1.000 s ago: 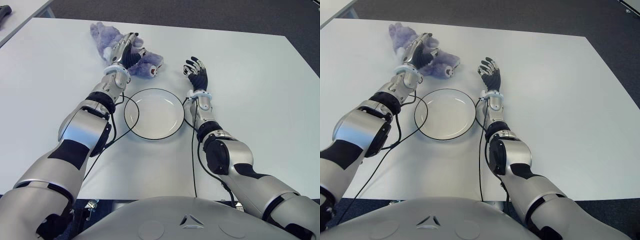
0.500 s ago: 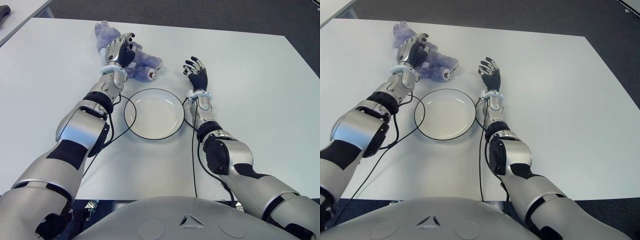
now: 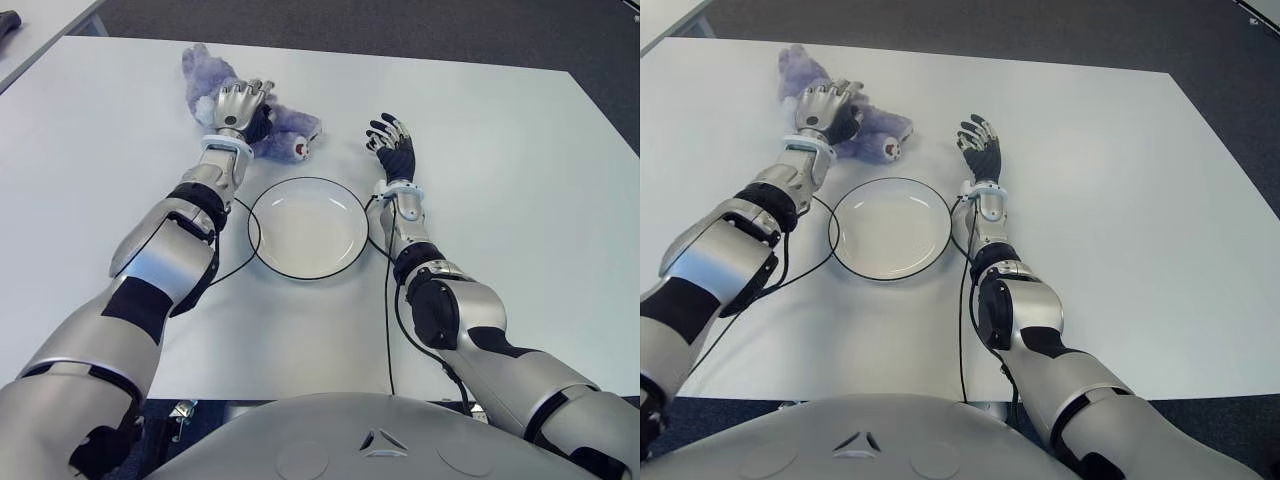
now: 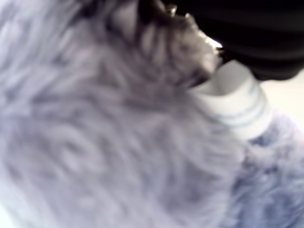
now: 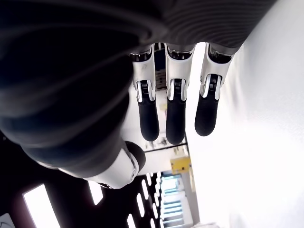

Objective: Put the doll into the plate.

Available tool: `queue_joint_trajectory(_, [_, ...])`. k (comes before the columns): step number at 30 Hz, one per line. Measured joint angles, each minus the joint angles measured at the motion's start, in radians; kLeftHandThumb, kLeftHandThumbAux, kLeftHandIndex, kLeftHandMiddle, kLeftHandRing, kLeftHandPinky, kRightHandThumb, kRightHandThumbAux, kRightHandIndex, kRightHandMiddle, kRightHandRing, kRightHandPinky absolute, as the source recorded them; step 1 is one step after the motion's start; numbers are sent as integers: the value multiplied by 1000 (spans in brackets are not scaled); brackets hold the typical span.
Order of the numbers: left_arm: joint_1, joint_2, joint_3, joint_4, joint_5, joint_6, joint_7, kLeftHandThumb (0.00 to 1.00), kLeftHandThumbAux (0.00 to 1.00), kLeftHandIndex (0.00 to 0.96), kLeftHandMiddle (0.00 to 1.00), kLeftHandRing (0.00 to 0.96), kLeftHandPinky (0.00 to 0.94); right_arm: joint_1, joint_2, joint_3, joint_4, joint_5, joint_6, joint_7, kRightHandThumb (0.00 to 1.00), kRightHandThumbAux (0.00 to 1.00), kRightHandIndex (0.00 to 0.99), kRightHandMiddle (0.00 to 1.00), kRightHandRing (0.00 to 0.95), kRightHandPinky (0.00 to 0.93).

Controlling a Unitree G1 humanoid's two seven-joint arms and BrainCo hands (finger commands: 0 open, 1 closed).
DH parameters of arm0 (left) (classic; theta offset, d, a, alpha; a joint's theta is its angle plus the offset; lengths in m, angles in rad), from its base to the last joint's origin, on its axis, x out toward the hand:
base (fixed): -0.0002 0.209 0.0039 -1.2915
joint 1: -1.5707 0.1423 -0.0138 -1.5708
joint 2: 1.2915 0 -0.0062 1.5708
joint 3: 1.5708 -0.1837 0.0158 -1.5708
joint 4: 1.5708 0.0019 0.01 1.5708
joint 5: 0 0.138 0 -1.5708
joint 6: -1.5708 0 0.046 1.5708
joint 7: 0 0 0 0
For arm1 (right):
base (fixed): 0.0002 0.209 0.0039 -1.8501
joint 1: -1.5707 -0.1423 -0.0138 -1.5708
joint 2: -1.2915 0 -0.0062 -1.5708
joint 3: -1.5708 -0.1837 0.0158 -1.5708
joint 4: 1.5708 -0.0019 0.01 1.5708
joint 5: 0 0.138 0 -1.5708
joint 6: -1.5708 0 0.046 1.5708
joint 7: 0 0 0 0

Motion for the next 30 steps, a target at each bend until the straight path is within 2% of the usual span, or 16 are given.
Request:
queue_joint_trajectory(1, [0, 2, -4, 0, 3, 3, 0, 836, 645, 382, 495, 578, 599, 0, 0, 0, 0, 0, 0, 1, 632, 871, 178, 273, 272, 281])
queue_joint_trajectory(3, [0, 6, -4, 1, 2, 4, 0, 845, 661, 390, 538, 664, 688, 0, 0, -1, 0, 1, 0, 3, 634, 870, 176, 272, 271, 279])
queue_joint_trajectory(5, [1, 9, 3, 1, -4, 3, 0, 848, 663, 398, 535, 702, 722, 0, 0, -2, 0, 2, 0, 4, 626, 869, 173, 271, 271, 280])
queue_joint_trajectory(10, [2, 11, 38, 0, -35, -1, 0, 849, 665, 402, 532, 729, 723, 0, 0, -5, 0, 4, 0, 7, 641, 868, 172, 272, 270, 280])
queue_joint_trajectory(14, [3, 12, 65, 0, -56, -4, 0, 850, 665, 403, 528, 731, 672, 0, 0, -8, 0, 5, 0, 7, 649, 868, 174, 272, 269, 280])
queue_joint_trajectory(17, [3, 12, 80, 0, -72, -10, 0, 851, 666, 404, 528, 729, 667, 0, 0, -11, 0, 6, 0, 7, 671, 869, 176, 274, 274, 286])
queue_joint_trajectory(23, [4, 12, 99, 0, -87, -20, -1, 852, 666, 404, 528, 728, 675, 0, 0, -15, -1, 6, 0, 7, 684, 867, 177, 276, 277, 290])
queue_joint_trajectory(25, [4, 12, 101, 0, -89, -23, -1, 851, 666, 404, 527, 728, 670, 0, 0, -16, -1, 6, 0, 7, 654, 869, 175, 275, 277, 287])
queue_joint_trajectory(30, [4, 12, 101, 0, -89, -35, -2, 849, 666, 405, 519, 719, 668, 0, 0, -20, -1, 6, 0, 7, 651, 873, 177, 270, 272, 287])
